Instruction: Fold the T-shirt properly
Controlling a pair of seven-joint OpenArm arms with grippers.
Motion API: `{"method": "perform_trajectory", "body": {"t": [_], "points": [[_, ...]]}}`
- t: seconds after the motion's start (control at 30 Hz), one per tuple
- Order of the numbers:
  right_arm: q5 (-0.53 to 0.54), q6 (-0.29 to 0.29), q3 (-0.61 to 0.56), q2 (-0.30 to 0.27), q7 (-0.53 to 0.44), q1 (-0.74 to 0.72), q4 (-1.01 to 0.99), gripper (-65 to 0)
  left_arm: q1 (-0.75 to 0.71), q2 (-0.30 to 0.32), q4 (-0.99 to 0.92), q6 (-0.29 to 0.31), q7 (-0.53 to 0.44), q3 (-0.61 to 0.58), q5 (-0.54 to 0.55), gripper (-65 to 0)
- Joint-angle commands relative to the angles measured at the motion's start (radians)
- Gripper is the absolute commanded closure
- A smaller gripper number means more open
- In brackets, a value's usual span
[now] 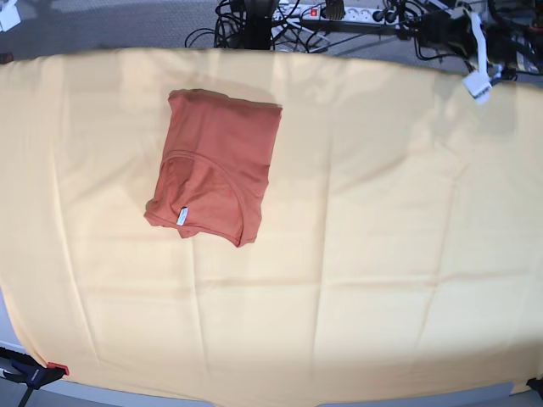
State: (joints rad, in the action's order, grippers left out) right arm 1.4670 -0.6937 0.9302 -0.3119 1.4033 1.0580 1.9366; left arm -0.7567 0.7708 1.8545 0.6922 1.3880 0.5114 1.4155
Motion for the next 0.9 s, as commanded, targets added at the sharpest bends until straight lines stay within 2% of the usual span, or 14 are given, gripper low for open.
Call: {"method": "perform_trajectory", "body": {"t": [0.0,0.1,0.23,0.43,0.6,0.73,0.87], "points": [[0.017,-0.004,-0.009,-0.007,-0.007,0.021,0.009,0.0,-0.031,-0.012,0.011,0.006,0.008,0.009,-0.009,0.0],[0.017,-0.004,-0.082,0.002,-0.007,0.028,-0.014,0.0,-0.086,-0.093,0.009,0.006,-0.018,0.009,-0.091,0.0],[0.017,-0.004,-0.203,0.001,-0.007,0.025,-0.087,0.0,-0.136,-0.171,0.004,0.006,-0.08,0.008,-0.155,0.0],[-0.271,-0.004,-0.401,0.001,-0.196,-0.033,-0.206,0.0,-0.143,-0.248,-0.093,0.006,-0.185,0.006,-0.249,0.0],[-0.444,-0.004,-0.546,-0.001,-0.309,-0.148,-0.345,0.0,-0.132,-0.29,-0.224,0.006,-0.304,0.005,-0.338,0.0],[-0.563,-0.004,-0.654,-0.001,-0.411,-0.243,-0.469,0.0,-0.061,-0.309,-0.372,0.006,-0.37,0.005,-0.43,0.0],[-0.69,-0.004,-0.747,-0.001,-0.534,-0.333,-0.607,0.0,0.044,-0.333,-0.551,0.006,-0.437,0.002,-0.479,0.0]]}}
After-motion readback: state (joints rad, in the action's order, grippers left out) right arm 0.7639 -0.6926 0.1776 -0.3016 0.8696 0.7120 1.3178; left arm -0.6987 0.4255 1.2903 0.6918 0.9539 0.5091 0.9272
